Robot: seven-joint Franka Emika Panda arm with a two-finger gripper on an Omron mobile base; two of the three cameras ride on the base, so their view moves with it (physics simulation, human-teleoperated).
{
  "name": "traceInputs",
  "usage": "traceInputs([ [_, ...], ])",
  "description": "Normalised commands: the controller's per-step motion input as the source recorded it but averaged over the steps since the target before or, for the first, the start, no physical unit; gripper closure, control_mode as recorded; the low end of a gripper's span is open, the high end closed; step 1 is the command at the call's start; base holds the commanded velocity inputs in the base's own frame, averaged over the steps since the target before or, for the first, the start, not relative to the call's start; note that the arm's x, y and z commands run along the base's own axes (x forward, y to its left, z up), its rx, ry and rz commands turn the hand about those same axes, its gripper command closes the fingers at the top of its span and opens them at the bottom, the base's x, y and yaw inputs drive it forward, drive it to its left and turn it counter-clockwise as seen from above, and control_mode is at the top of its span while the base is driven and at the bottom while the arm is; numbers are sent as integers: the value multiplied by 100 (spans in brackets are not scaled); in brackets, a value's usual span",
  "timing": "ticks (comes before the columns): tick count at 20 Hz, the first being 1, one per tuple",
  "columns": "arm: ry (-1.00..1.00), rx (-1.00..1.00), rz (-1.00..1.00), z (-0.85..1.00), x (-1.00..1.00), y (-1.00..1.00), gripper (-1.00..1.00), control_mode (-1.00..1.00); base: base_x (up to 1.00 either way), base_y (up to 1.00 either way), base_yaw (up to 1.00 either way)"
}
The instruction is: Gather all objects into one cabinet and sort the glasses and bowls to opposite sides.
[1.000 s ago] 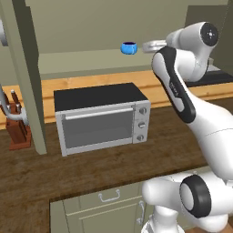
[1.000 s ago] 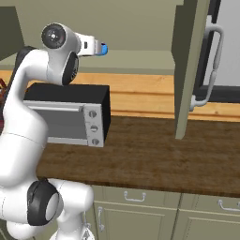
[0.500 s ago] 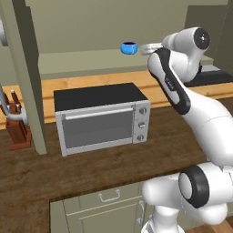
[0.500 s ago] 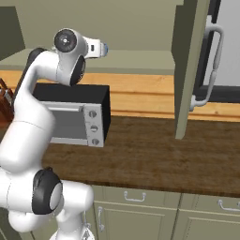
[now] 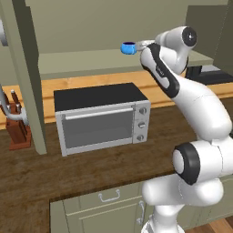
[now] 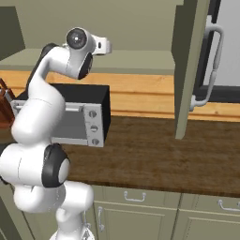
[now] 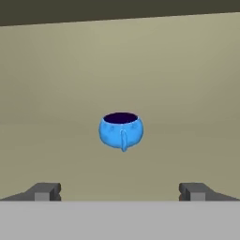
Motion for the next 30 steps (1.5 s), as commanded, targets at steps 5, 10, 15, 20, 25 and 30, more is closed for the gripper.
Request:
traceInputs([
  [5, 0, 0, 0, 0, 40, -3, -100, -100, 0, 0, 0],
  [10, 1, 0, 0, -14, 39, 0, -100, -100, 0, 0, 0],
  [15, 4, 0, 0, -11, 43, 0, -100, -100, 0, 0, 0],
  [20, 4, -2, 0, -11, 29, 8, -100, -100, 0, 0, 0],
  [25, 5, -8, 2, -20, 3, 22, -100, -100, 0, 0, 0],
  [30, 0, 0, 0, 0, 17, 1, -100, -100, 0, 0, 0],
])
